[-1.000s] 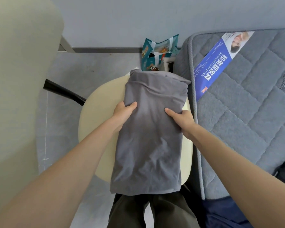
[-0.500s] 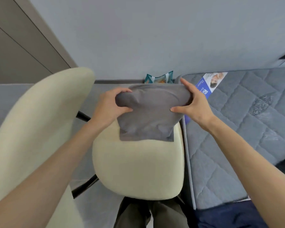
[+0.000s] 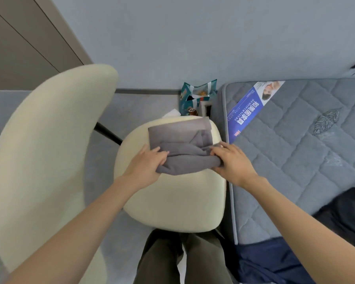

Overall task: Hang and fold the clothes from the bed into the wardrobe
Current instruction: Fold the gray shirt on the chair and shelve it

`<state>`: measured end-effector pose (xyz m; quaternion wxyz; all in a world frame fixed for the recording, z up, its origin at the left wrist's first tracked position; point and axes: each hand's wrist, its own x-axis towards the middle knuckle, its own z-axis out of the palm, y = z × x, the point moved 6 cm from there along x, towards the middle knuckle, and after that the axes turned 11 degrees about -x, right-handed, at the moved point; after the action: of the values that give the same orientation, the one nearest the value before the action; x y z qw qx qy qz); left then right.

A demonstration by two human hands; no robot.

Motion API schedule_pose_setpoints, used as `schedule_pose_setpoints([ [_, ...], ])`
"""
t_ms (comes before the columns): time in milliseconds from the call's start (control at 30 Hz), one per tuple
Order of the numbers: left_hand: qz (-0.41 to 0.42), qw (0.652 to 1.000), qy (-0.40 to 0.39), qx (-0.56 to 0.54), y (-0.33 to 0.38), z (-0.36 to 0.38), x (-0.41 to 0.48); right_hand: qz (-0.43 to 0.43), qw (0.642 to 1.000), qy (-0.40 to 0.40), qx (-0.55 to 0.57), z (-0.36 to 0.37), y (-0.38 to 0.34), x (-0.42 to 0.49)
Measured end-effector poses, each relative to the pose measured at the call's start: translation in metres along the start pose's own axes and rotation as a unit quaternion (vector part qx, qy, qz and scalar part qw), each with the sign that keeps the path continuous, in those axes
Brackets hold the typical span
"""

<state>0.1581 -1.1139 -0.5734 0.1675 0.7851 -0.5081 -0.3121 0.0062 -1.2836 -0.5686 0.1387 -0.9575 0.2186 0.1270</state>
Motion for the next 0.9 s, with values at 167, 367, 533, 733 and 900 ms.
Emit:
schedule_pose_setpoints([
  [167,-0.145,0.967,-0.080,-0.192,-0.032,0.060,-0.034,0.063,0.968,-0.191,0.151,0.067,0.000,-0.036],
  [367,-0.332,0.819,0.116,-0.453,-0.078,0.057,-0.035,0.246,0.893,-0.049,0.373,0.073,0.024,-0.017],
  [533,-0.375,0.736,0.253,-0.503,-0.099,0.068,-0.005,0.326,0.831,0.093,0.440,0.078,0.030,0.015],
  [733,-0.407,0.760,0.214,-0.460,-0.106,0.107,0.010,0.240,0.929,0.039,0.279,0.111,-0.006,0.020],
  [900,-0.386,0.854,0.215,-0.275,-0.107,0.098,0.016,0.233,0.971,-0.053,-0.002,0.124,-0.009,0.027],
])
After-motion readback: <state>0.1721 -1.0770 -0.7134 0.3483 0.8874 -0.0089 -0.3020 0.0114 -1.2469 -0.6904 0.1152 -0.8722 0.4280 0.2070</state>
